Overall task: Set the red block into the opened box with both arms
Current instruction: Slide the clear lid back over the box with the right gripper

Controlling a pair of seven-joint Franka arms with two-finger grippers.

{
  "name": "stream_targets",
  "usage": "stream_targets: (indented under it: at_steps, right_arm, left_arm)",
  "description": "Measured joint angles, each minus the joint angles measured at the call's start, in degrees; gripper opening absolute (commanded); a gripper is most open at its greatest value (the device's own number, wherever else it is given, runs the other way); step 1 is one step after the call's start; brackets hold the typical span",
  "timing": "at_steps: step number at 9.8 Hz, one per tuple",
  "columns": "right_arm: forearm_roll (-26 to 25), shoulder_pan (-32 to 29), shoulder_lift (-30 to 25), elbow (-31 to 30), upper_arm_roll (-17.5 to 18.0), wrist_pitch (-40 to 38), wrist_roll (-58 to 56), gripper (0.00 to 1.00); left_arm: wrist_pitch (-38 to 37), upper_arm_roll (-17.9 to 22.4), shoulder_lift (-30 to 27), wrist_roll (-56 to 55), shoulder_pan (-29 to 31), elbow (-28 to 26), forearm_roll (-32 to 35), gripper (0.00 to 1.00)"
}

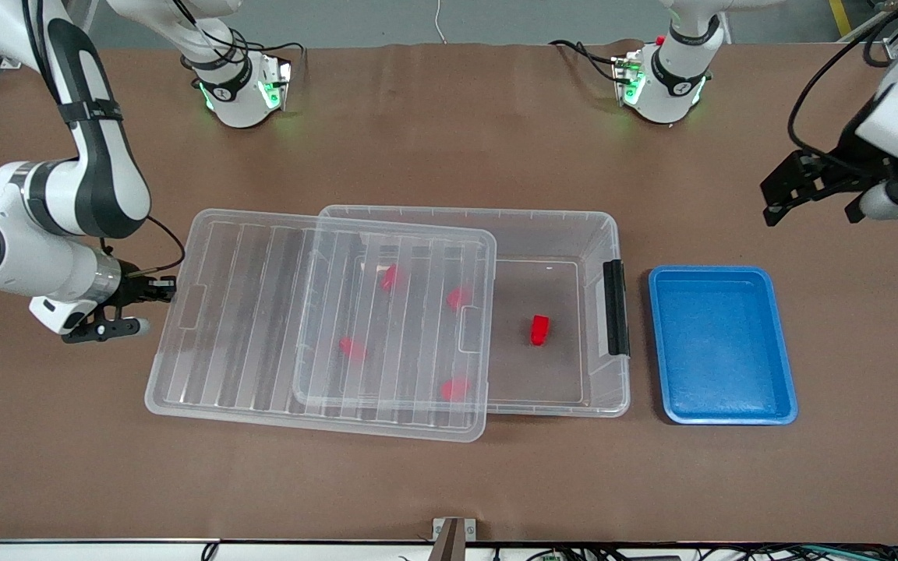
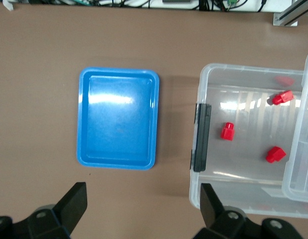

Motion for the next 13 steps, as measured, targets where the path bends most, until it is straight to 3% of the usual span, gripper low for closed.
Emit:
stream_targets:
  at_steps: [2,4,10,13]
  right_arm:
    - [2.3,1.5,-0.1,0.0,0.0,0.0,0.0,0.0]
    - [4.4,3.8,-0.1,-0.1,0.0,0.0,0.0,0.0]
    - [8.1,10.7,0.7,1.0,0.5,0.8,4.5,0.0]
    - [8.2,12.5,3.1,3.8,2.5,1.0,9.3,0.0]
  left_arm:
    - [-0.1,3.2,-3.3,4.3,-0.1,-5.1,-1.8,1.0]
    - [-0.1,3.3,-5.2,4.3,-1.3,-7.7,-1.8,1.0]
    - [-0.1,3.6,-5.3,4.3,-1.5,-8.3,-1.3,1.0]
    - [-0.1,3.9,-5.3,4.3,-1.3,-8.3,-1.1,1.0]
